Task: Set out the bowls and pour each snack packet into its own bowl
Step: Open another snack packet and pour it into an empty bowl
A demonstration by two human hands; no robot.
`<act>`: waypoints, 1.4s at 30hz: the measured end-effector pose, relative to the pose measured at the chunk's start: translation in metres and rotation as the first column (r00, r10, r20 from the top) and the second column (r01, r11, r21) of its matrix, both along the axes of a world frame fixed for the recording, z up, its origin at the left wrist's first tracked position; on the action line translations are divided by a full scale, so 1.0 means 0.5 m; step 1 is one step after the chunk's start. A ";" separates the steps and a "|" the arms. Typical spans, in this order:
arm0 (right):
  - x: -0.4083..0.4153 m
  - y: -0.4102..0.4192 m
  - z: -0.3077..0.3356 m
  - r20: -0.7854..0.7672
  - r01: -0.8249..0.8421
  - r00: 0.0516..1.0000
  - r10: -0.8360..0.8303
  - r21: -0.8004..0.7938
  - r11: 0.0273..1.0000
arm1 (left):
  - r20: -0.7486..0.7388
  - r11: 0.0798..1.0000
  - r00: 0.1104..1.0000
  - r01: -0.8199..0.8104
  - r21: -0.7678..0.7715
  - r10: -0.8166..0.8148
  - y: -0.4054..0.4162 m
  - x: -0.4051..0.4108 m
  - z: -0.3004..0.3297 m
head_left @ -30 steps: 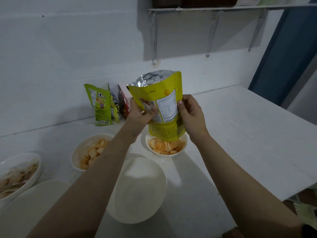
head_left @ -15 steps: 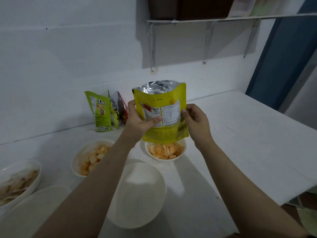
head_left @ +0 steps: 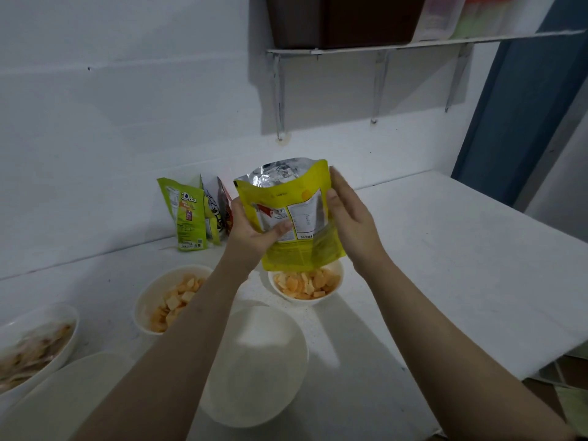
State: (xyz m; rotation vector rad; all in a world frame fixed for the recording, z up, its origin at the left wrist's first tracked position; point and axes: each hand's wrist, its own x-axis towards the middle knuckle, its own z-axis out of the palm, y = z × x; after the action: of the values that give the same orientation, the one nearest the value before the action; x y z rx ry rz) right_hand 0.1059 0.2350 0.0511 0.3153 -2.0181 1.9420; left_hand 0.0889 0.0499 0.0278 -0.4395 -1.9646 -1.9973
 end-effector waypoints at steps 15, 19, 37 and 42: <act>-0.013 0.001 -0.035 -0.008 0.092 0.996 -0.092 0.076 0.993 | 0.178 0.976 0.970 0.137 0.171 -0.167 -0.007 -0.013 0.031; -0.017 0.013 -0.033 -0.007 0.107 0.994 -0.106 0.029 0.994 | 0.190 0.974 0.976 0.066 0.218 -0.109 -0.017 -0.025 0.030; -0.021 0.023 -0.017 0.000 0.109 0.994 -0.112 -0.233 0.966 | 0.162 0.958 0.986 -0.008 0.287 -0.040 -0.021 -0.045 0.005; -0.024 0.024 -0.023 -0.022 0.101 0.994 -0.108 -0.203 0.974 | 0.140 0.954 0.987 0.029 0.298 -0.073 -0.026 -0.045 0.003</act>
State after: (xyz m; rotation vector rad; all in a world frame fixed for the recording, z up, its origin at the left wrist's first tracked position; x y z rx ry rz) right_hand 0.0940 0.2471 0.0394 0.1857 -1.7611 2.0399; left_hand 0.0662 0.0369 0.0293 -0.2773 -1.7061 -2.3704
